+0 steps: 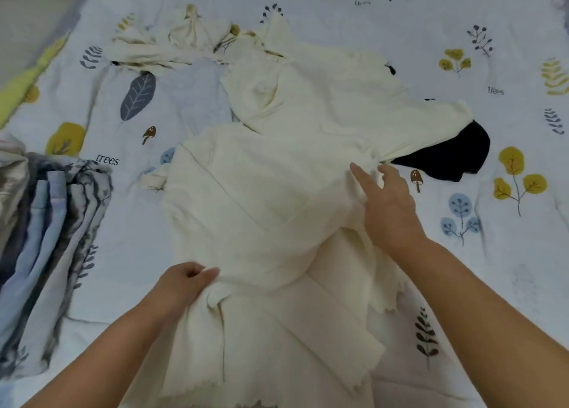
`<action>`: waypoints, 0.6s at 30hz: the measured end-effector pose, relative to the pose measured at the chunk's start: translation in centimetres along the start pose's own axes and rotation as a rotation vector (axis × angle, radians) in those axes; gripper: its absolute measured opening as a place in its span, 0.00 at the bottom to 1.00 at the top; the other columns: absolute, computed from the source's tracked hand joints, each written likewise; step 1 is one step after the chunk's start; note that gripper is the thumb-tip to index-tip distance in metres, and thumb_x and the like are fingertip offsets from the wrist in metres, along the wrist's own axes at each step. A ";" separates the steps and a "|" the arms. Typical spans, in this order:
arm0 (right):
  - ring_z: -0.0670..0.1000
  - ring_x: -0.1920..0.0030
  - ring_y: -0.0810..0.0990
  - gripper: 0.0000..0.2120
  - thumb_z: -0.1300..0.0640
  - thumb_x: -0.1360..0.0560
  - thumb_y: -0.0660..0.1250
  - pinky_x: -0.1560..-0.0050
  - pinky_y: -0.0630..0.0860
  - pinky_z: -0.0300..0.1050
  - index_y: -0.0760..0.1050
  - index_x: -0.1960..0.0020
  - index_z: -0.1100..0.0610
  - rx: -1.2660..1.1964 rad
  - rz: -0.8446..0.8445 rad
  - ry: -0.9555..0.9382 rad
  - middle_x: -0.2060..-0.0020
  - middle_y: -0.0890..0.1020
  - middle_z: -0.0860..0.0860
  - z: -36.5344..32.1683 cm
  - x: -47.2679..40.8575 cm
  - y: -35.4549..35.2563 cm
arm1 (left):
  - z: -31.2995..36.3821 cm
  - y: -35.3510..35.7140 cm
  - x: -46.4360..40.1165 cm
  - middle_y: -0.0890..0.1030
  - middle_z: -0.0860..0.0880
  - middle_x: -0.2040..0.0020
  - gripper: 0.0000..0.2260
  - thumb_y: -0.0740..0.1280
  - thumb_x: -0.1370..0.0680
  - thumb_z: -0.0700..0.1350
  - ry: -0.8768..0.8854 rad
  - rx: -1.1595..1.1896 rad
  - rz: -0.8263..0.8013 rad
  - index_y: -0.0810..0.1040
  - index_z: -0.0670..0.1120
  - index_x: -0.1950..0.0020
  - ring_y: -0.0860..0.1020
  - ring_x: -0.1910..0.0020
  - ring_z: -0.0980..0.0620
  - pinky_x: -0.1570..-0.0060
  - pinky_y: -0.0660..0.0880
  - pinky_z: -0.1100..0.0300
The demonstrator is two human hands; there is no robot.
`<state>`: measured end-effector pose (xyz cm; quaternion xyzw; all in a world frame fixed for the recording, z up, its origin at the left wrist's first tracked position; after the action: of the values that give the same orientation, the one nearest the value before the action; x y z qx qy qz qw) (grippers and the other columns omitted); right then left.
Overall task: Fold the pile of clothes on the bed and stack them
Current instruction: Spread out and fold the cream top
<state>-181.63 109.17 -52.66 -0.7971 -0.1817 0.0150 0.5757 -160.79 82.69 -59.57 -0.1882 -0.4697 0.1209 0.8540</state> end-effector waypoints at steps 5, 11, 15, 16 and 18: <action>0.59 0.34 0.62 0.16 0.53 0.21 0.58 0.41 0.65 0.53 0.72 0.35 0.53 0.271 -0.112 -0.123 0.34 0.65 0.58 -1.5 -5.9 0.9 | -1.8 0.4 0.2 0.84 0.44 0.55 0.09 0.67 0.24 0.47 -0.111 0.121 -0.184 0.80 0.43 0.49 0.81 0.59 0.49 0.61 0.74 0.62; 0.63 0.41 0.72 0.18 0.50 0.21 0.57 0.43 0.69 0.50 0.79 0.46 0.62 0.067 -0.262 0.101 0.44 0.77 0.62 0.6 -9.5 -0.8 | -3.3 0.5 0.6 0.84 0.45 0.52 0.08 0.67 0.24 0.45 -0.084 0.265 -0.240 0.81 0.41 0.50 0.82 0.52 0.47 0.49 0.76 0.57; 0.64 0.40 0.66 0.20 0.46 0.25 0.65 0.44 0.68 0.56 0.76 0.44 0.61 0.191 0.031 0.103 0.44 0.71 0.63 1.8 -9.9 -3.0 | -4.2 -0.1 0.6 0.75 0.54 0.70 0.15 0.68 0.24 0.42 0.048 0.062 -0.232 0.74 0.50 0.71 0.72 0.70 0.58 0.67 0.67 0.67; 0.64 0.39 0.66 0.22 0.46 0.26 0.66 0.43 0.67 0.57 0.72 0.41 0.62 0.126 0.070 0.155 0.41 0.69 0.63 2.3 -9.5 -2.9 | -4.4 -0.3 0.5 0.71 0.56 0.73 0.20 0.68 0.24 0.41 0.080 -0.007 -0.198 0.71 0.51 0.76 0.69 0.73 0.61 0.69 0.64 0.68; 0.65 0.37 0.65 0.25 0.47 0.24 0.63 0.41 0.66 0.58 0.65 0.35 0.62 0.007 0.166 0.272 0.37 0.65 0.64 3.1 -8.5 -2.6 | -4.4 -1.0 0.2 0.68 0.56 0.77 0.22 0.68 0.24 0.42 0.157 -0.154 -0.091 0.67 0.52 0.77 0.66 0.76 0.61 0.71 0.63 0.69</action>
<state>-191.03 110.08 -52.86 -0.8021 -0.0353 -0.0448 0.5945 -156.90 80.93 -61.11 -0.2407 -0.4172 0.0305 0.8758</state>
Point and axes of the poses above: each hand's wrist, its own x-axis away from the middle knuckle, its own y-axis out of the palm, z = x × y, the point moved 8 cm from there along -x, towards the middle knuckle
